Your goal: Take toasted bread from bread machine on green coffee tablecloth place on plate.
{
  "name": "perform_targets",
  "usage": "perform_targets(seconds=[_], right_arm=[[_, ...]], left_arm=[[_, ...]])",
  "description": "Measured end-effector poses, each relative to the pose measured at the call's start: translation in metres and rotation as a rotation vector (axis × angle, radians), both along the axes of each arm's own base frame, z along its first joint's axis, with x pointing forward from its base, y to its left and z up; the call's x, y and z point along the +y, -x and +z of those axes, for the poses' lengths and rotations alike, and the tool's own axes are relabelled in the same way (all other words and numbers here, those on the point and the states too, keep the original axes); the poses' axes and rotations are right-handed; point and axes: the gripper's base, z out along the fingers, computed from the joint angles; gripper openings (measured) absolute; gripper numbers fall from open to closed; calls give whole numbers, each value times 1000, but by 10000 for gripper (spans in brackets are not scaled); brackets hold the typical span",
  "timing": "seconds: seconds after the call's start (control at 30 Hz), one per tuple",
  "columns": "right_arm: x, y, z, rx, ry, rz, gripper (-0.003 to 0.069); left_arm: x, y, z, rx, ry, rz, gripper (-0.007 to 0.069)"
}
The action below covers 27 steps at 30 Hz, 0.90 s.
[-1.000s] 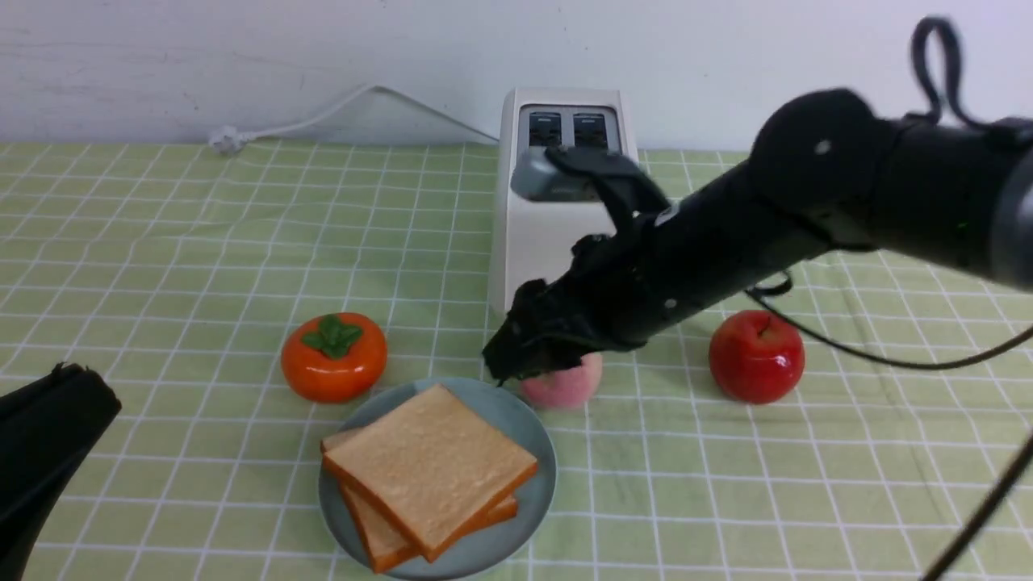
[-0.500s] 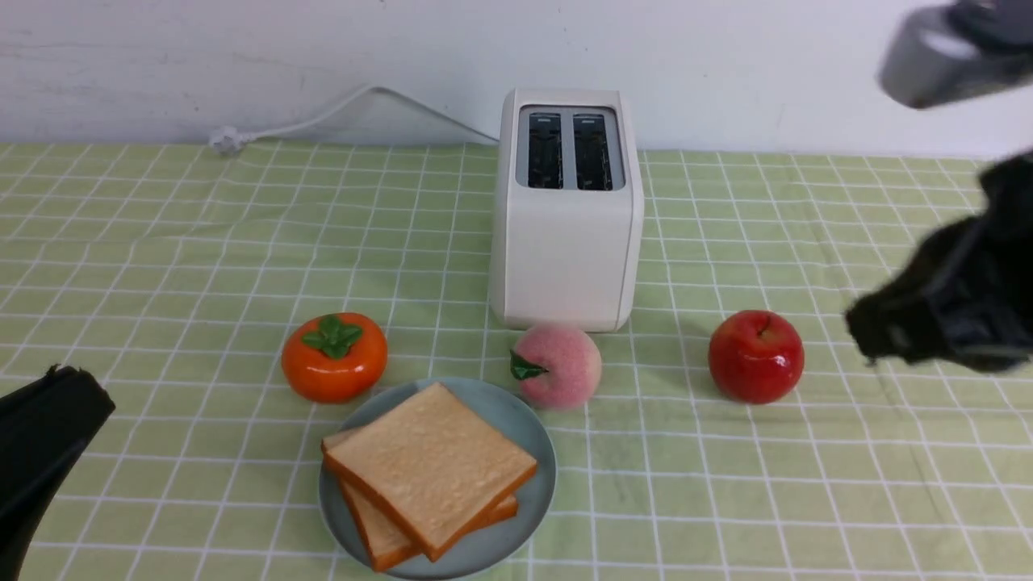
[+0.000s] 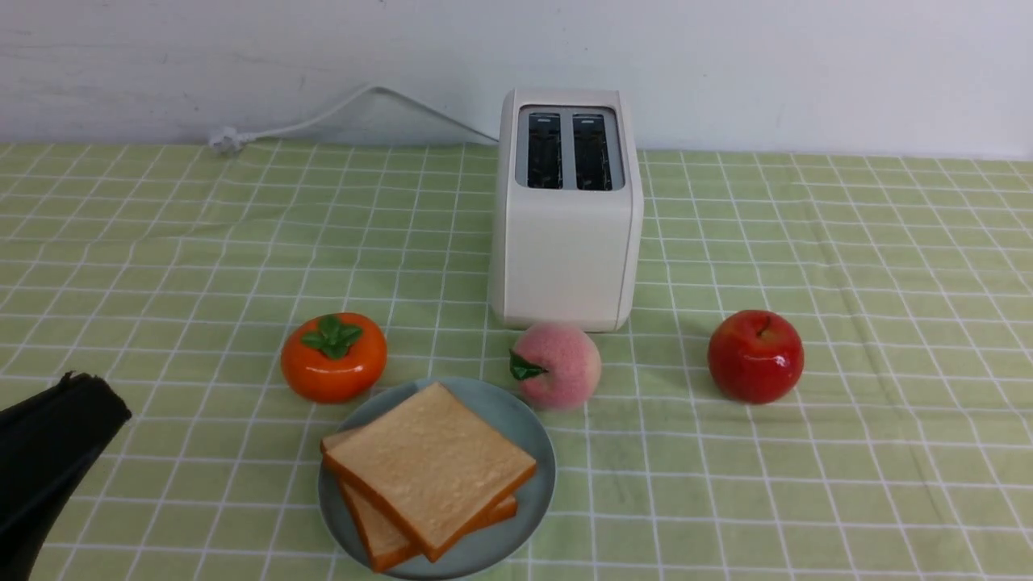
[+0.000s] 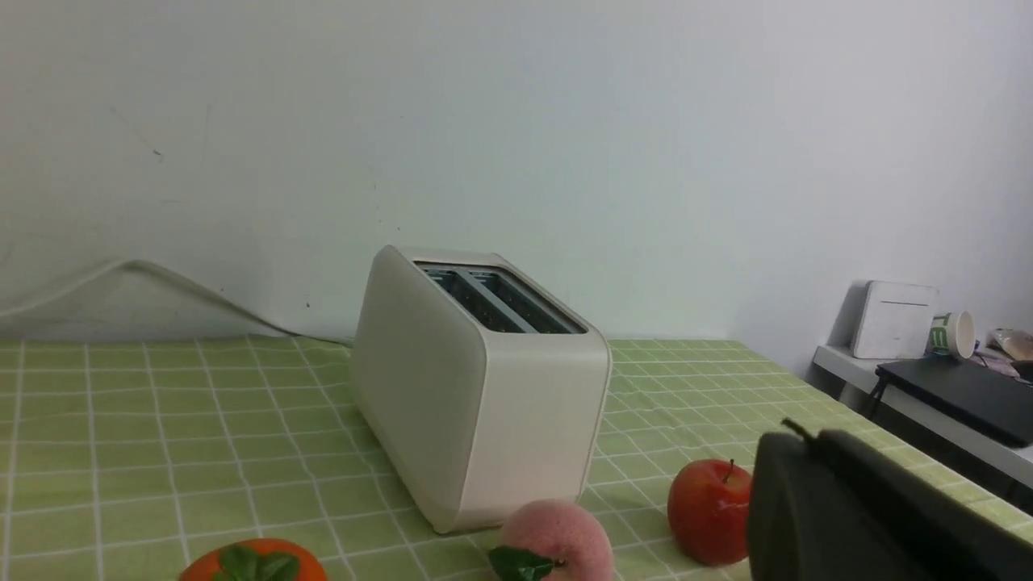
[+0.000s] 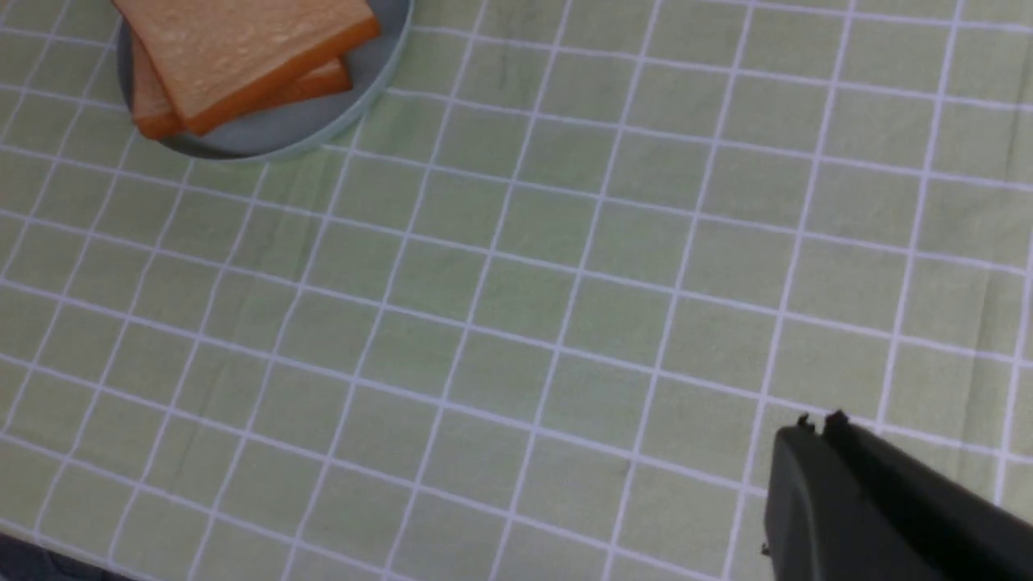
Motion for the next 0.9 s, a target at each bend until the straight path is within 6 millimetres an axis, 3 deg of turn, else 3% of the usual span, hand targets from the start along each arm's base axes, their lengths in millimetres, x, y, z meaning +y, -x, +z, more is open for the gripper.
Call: perform_targets(seconds=[0.2, 0.67, 0.9], right_arm=[[-4, 5, -4, -119, -55, -12, 2], [-5, 4, -4, -128, -52, -14, 8], [-21, -2, -20, -346, -1, -184, -14]], left_arm=[[3, -2, -1, 8, 0, 42, -13], [4, -2, -1, 9, 0, 48, -13], [4, -2, -1, 9, 0, 50, -13]])
